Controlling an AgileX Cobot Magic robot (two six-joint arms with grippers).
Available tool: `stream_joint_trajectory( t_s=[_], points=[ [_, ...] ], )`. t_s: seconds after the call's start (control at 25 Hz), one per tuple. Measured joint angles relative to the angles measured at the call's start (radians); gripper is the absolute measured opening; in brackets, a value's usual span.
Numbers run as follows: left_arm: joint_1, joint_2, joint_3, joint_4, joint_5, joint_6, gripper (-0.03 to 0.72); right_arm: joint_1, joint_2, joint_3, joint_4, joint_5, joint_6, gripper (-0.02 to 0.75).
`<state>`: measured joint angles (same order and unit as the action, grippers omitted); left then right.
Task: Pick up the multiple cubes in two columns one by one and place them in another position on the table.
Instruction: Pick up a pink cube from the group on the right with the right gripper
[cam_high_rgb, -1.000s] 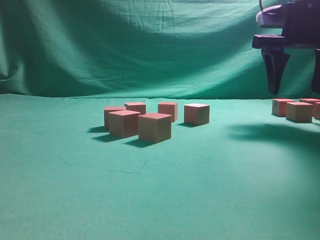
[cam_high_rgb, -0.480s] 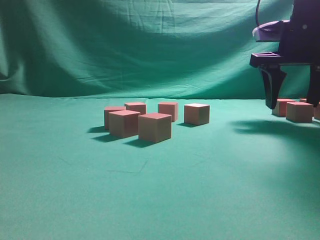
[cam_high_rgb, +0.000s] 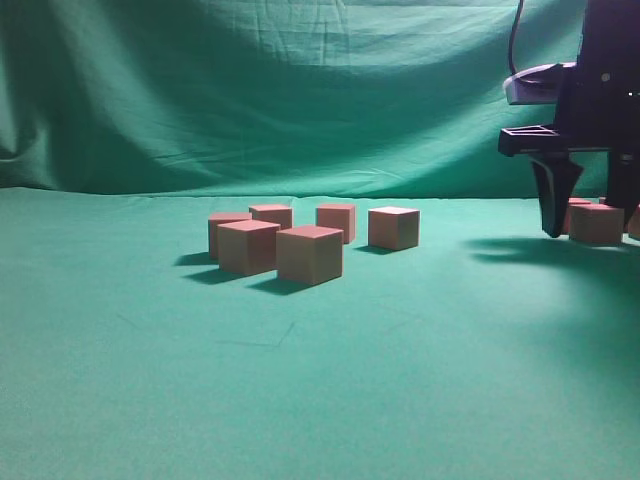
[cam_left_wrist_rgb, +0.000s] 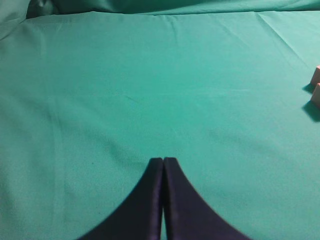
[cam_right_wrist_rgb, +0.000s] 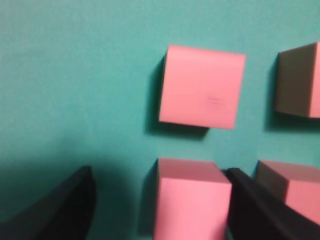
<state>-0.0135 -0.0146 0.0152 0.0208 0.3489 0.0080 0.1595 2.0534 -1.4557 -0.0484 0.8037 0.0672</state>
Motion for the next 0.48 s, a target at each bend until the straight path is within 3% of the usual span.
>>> stream_joint_trajectory(
  t_s=[0.16,0.48],
  points=[
    [0.000,0.000,0.000,0.000,0.000,0.000,0.000,0.000,0.000,0.000,0.000,0.005,0.000,0.272],
    [0.000,0.000,0.000,0.000,0.000,0.000,0.000,0.013,-0.031,-0.051,-0.002,0.104,-0.002,0.265]
  ],
)
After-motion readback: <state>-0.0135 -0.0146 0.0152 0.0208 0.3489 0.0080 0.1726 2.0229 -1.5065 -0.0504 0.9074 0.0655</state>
